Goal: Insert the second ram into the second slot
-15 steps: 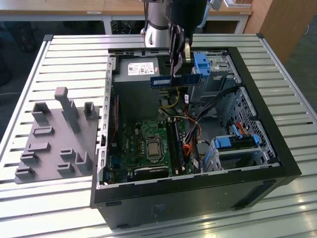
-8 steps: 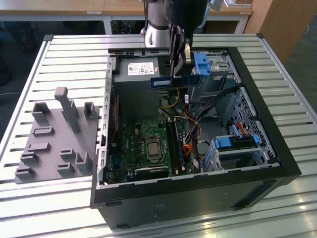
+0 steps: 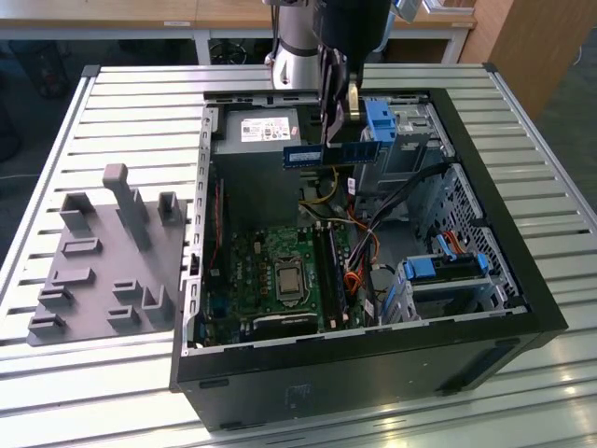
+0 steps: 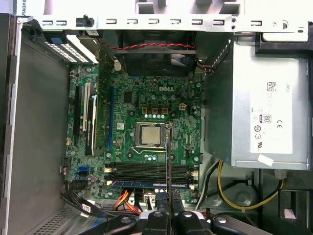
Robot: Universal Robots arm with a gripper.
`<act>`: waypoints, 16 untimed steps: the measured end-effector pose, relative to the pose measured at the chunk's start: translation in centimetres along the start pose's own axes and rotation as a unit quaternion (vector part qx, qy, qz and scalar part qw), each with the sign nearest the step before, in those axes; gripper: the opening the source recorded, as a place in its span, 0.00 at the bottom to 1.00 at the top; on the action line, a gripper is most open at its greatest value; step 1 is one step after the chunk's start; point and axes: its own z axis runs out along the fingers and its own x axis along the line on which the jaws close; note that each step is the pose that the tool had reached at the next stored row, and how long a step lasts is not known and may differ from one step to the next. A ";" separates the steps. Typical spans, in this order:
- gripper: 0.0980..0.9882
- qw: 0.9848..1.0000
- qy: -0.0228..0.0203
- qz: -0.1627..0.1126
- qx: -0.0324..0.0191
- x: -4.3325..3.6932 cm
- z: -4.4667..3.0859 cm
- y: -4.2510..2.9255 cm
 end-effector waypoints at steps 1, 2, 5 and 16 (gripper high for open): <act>0.04 1.000 0.000 0.001 0.000 0.00 0.00 0.00; 0.04 1.000 0.000 0.003 0.000 0.00 0.00 0.00; 0.04 1.000 0.000 0.006 0.000 0.00 0.00 0.00; 0.04 1.000 -0.001 0.015 -0.001 0.00 0.00 0.00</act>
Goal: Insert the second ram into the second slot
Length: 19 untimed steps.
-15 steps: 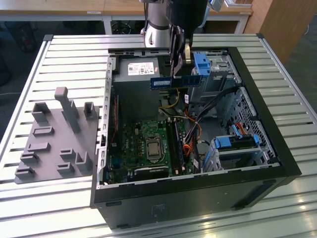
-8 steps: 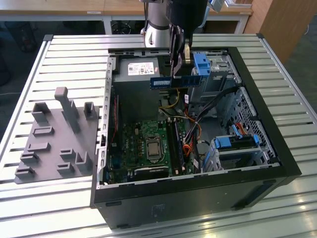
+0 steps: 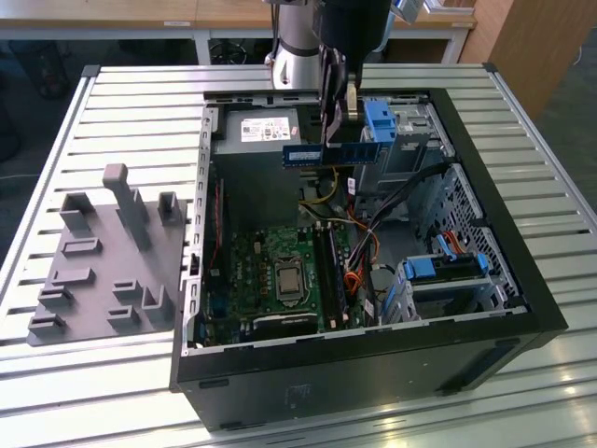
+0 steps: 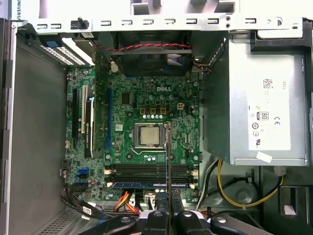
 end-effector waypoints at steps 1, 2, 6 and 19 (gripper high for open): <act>0.04 1.000 0.000 0.001 0.000 0.00 0.00 0.00; 0.04 1.000 0.000 0.002 0.000 0.00 0.00 0.00; 0.04 1.000 0.000 0.005 0.000 0.00 0.00 0.00; 0.04 1.000 -0.001 0.015 -0.001 0.00 0.00 0.00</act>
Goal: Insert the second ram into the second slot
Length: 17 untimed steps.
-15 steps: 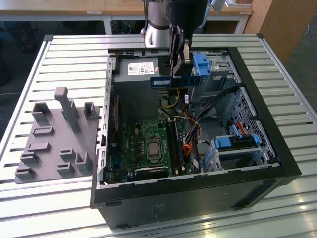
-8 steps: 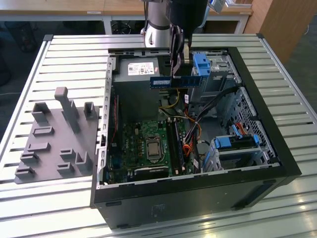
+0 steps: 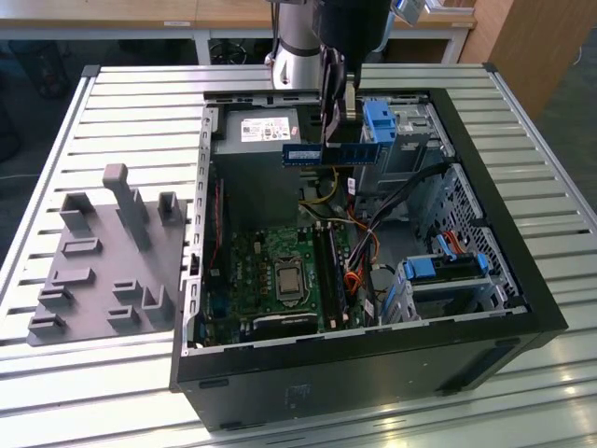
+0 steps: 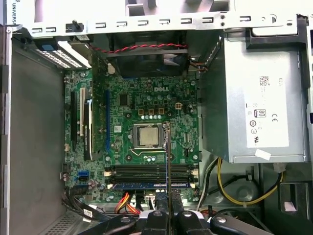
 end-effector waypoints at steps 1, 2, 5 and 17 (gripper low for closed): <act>0.04 1.000 0.000 0.001 0.000 0.00 0.00 0.00; 0.04 1.000 0.000 0.001 0.000 0.00 0.00 0.00; 0.04 1.000 0.000 0.003 0.000 0.00 0.00 0.00; 0.04 1.000 0.000 0.010 0.000 0.00 0.00 0.00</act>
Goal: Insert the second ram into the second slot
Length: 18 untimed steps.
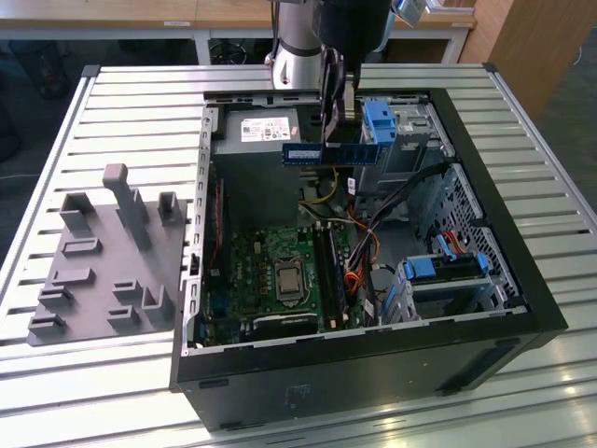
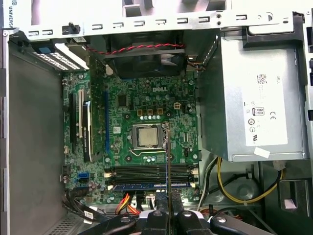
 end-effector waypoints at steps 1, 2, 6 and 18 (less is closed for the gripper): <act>0.04 1.000 0.000 0.001 0.000 0.00 0.00 0.00; 0.04 1.000 0.000 0.001 0.000 0.00 0.00 0.00; 0.04 1.000 0.000 0.004 0.000 0.00 0.00 0.00; 0.04 1.000 -0.001 0.017 -0.001 0.00 0.00 0.00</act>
